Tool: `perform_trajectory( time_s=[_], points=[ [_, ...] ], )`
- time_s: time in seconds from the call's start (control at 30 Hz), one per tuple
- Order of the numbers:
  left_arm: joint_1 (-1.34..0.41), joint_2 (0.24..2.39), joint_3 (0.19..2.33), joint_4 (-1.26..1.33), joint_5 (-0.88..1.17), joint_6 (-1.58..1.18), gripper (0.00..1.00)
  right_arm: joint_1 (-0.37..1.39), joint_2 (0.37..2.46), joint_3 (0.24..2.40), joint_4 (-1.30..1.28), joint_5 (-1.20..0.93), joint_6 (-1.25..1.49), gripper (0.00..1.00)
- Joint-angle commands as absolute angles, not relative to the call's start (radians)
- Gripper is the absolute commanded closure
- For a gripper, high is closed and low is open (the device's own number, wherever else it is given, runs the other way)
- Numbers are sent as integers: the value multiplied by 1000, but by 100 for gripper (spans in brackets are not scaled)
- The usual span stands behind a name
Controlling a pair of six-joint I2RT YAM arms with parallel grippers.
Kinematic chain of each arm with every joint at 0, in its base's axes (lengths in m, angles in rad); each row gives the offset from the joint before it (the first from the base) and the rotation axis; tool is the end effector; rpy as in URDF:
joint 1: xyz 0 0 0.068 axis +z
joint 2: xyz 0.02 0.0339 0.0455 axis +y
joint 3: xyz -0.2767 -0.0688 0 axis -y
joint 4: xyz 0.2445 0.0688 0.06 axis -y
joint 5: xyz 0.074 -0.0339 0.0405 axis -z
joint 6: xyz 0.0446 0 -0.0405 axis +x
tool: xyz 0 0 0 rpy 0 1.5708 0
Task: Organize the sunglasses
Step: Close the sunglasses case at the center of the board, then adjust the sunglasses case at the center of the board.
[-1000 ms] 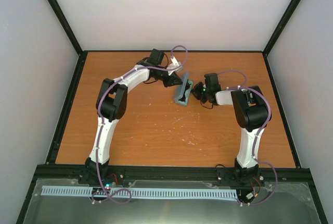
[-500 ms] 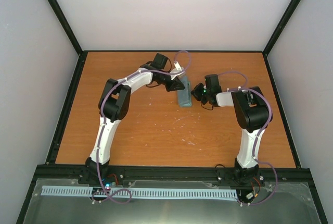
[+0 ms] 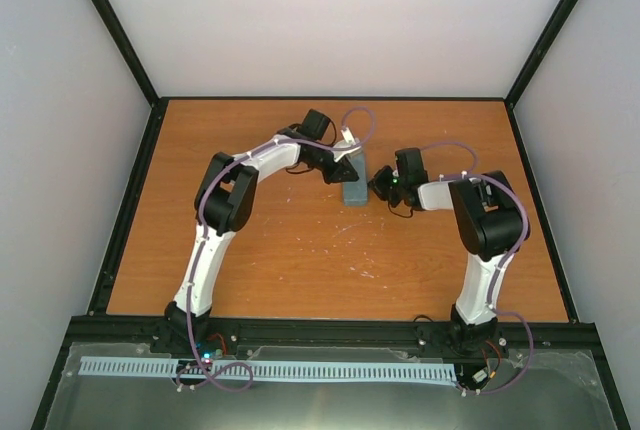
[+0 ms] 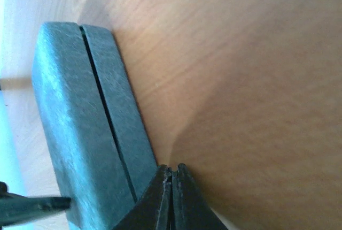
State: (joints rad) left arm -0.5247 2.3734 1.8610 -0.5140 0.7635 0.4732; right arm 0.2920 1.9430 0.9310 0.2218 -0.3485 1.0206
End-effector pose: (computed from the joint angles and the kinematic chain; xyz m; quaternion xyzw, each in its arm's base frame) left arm 0.4316 -0.2854 0.1473 0.5157 0.7369 -0.3651 0.2402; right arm 0.3621 0.1248 0.1134 0.2629 0.8745 0.3557 0.1990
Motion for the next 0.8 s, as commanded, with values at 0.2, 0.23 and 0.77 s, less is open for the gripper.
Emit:
perform_trajectory(
  time_s=[0.2,0.23,0.77],
  points=[
    [-488,2219,1929,-582,697,502,79,213,1789,826,-51,-178,924,97],
    [-488,2226,1938,-572,705,492,79,203,1778,824,-55,-172,915,97],
    [-570,2383,1876,-630,694,497,81,183,1751,773,39,-214,947,97]
  ],
)
